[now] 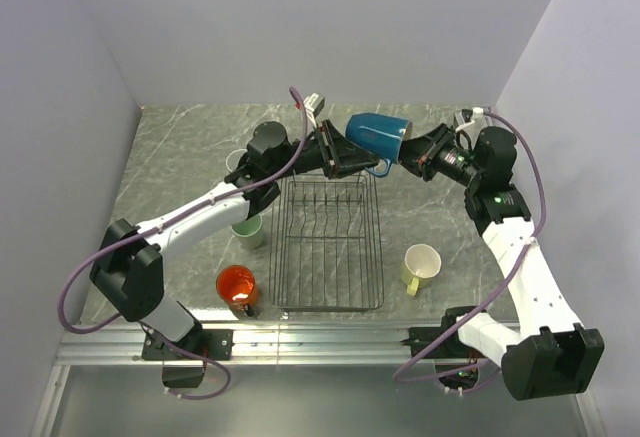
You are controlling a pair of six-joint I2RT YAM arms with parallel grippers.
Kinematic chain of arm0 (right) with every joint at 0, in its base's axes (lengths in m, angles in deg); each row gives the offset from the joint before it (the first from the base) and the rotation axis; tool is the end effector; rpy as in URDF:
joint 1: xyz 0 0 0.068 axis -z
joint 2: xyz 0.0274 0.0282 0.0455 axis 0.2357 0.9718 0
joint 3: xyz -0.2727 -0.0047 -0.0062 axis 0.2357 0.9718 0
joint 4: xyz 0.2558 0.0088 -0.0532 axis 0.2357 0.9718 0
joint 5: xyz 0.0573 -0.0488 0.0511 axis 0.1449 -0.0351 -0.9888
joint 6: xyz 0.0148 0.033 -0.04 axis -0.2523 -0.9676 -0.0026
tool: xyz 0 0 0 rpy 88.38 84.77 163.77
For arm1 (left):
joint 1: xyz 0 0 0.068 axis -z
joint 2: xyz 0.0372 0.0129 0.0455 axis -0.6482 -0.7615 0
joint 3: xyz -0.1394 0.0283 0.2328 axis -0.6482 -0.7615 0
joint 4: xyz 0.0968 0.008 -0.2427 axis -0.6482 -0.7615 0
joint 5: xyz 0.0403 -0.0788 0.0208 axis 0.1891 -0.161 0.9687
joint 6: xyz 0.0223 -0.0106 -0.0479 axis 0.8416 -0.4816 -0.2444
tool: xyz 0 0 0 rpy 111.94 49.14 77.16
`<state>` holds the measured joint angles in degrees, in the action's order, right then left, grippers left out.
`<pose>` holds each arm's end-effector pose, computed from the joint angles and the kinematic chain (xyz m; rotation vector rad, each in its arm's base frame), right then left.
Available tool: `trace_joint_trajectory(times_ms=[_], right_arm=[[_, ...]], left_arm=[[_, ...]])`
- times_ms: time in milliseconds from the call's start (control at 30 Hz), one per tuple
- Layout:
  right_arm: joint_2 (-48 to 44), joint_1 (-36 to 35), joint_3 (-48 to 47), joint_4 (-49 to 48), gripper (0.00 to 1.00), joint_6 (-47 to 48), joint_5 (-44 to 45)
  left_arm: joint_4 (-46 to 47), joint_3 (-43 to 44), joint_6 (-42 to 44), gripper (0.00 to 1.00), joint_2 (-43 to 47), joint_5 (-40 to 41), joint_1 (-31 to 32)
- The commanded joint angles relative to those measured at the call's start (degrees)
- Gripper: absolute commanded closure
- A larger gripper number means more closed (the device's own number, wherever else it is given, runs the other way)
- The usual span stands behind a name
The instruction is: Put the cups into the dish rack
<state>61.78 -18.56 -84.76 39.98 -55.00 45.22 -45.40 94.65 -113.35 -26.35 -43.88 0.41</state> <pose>0.2331 0.0448 0.3757 0.4344 1.9099 1.5528 0.2635 -0.2535 0.3666 0.0352 1.8387 -1.9972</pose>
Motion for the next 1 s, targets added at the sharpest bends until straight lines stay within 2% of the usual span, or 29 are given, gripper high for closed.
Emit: trace_joint_trajectory(times_ms=[0, 67, 167, 200, 233, 300, 333, 367, 400, 467, 500, 533, 567, 700, 967], right_arm=[[-3.03, -4.03, 0.52, -4.42, 1.00, 0.06, -2.62], [-3.64, -4.74, 1.31, -2.85, 1.00, 1.20, -1.83], [-4.17, -5.00, 1.23, -0.40, 1.00, 3.30, -1.30], [-4.26, -5.00, 0.53, 1.36, 1.00, 4.62, -0.86], [-4.09, -5.00, -0.52, 3.73, 1.00, 6.29, 0.80], [-3.39, -5.00, -4.56, 13.56, 1.00, 12.70, 3.43], [-3.03, -5.00, -5.88, 16.90, 0.96, 14.72, 4.67], [-2.25, -5.00, -8.16, 22.94, 0.89, 18.31, 8.07], [-1.80, -4.92, -9.40, 26.22, 0.72, 20.00, 10.02], [-0.58, -4.92, -12.47, 35.07, 0.46, 23.86, 17.20], [-0.05, -4.92, -13.53, 38.09, 0.37, 24.75, 19.86], [0.48, -4.92, -14.33, 40.90, 0.33, 25.46, 22.58], [1.44, -4.92, -15.90, 45.11, 0.32, 27.03, 24.61], [1.89, -4.92, -16.80, 49.28, 0.30, 29.24, 30.60], [-1.09, -4.91, -14.08, 50.33, 0.31, 32.49, 30.34]], left_arm=[[4.58, 4.26, 0.68, 0.82, -1.18, -0.08, 0.75], [2.57, 5.22, 1.12, 1.00, -0.92, 0.36, 0.84], [-4.53, 7.15, 4.97, 1.00, 0.31, 1.41, 0.76], [-8.31, 8.47, 9.34, 1.00, 1.18, 3.76, 0.67], [-19.48, 10.22, 12.42, 1.00, 1.63, 5.35, 0.75], [-31.22, 15.76, 20.66, 1.00, 2.24, 10.09, 0.75], [-39.37, 17.08, 22.98, 1.00, 2.51, 14.47, 0.67], [-42.94, 18.66, 24.83, 1.00, 2.95, 17.03, 0.58], [-45.41, 19.02, 27.98, 1.00, 3.99, 19.32, 0.40], [-52.01, 19.38, 30.46, 1.00, 5.23, 26.27, 0.14], [-53.59, 19.38, 32.56, 1.00, 6.19, 28.38, 0.05], [-55.52, 19.38, 33.19, 1.00, 6.64, 30.75, -0.04], [-57.89, 19.29, 33.72, 1.00, 6.99, 33.38, -0.21], [-61.59, 19.03, 36.18, 1.00, 7.70, 40.25, -0.39], [-69.68, 22.54, 40.40, 1.00, 2.43, 53.70, -0.30]])
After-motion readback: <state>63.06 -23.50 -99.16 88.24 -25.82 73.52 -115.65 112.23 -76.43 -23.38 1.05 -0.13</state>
